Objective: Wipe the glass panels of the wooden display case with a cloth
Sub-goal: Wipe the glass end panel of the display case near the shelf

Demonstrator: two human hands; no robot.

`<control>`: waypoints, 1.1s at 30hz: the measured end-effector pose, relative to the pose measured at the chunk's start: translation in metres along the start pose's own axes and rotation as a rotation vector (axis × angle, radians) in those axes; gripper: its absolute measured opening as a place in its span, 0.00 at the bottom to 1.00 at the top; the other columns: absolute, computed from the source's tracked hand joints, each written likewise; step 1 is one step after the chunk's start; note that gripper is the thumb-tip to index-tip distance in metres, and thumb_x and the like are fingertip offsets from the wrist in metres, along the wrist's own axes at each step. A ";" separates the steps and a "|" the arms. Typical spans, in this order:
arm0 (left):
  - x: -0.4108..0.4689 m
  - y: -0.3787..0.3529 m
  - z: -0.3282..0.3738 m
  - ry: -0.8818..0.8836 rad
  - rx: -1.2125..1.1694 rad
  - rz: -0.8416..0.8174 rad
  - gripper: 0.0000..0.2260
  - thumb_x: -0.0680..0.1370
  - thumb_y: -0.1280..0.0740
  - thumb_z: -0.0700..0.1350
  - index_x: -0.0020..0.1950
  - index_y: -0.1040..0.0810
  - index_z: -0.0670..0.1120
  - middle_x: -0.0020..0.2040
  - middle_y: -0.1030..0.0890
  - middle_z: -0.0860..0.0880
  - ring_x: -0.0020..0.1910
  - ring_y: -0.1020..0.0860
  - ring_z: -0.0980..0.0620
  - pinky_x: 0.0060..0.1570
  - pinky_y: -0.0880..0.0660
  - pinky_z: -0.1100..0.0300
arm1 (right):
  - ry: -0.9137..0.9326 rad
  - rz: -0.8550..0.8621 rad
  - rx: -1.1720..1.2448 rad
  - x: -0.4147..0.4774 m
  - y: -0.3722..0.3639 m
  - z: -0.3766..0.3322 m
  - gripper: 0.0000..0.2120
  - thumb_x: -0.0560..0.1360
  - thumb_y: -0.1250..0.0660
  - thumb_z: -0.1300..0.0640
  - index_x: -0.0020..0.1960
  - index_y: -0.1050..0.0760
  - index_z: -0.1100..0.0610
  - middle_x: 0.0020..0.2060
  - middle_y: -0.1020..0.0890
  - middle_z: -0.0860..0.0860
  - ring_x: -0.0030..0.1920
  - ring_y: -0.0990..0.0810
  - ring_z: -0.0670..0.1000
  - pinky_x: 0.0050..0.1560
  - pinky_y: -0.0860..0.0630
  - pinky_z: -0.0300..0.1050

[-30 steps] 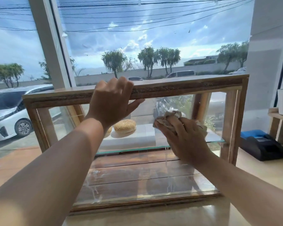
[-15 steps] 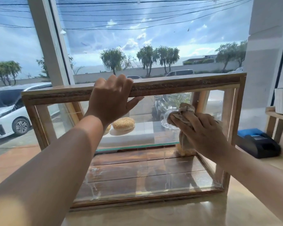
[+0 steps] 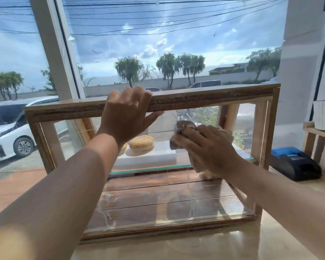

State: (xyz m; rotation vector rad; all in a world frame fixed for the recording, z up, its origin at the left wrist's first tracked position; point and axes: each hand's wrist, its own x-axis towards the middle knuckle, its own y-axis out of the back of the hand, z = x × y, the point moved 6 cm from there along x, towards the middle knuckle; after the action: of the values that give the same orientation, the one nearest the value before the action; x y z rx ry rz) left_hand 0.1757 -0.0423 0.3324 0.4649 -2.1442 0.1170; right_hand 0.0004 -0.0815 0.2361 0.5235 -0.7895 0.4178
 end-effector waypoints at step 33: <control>0.002 0.001 0.001 0.008 -0.006 -0.081 0.26 0.84 0.49 0.63 0.53 0.29 0.40 0.42 0.28 0.41 0.35 0.28 0.43 0.33 0.33 0.52 | -0.009 -0.080 0.076 -0.041 0.004 -0.039 0.08 0.82 0.39 0.60 0.54 0.21 0.55 0.48 0.20 0.52 0.47 0.22 0.53 0.40 0.22 0.48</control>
State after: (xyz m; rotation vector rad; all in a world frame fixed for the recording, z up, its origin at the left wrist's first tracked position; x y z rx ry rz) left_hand 0.1732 -0.0419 0.3333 0.5458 -2.1141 0.0671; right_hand -0.0063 -0.0617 0.1832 0.6259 -0.7606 0.3722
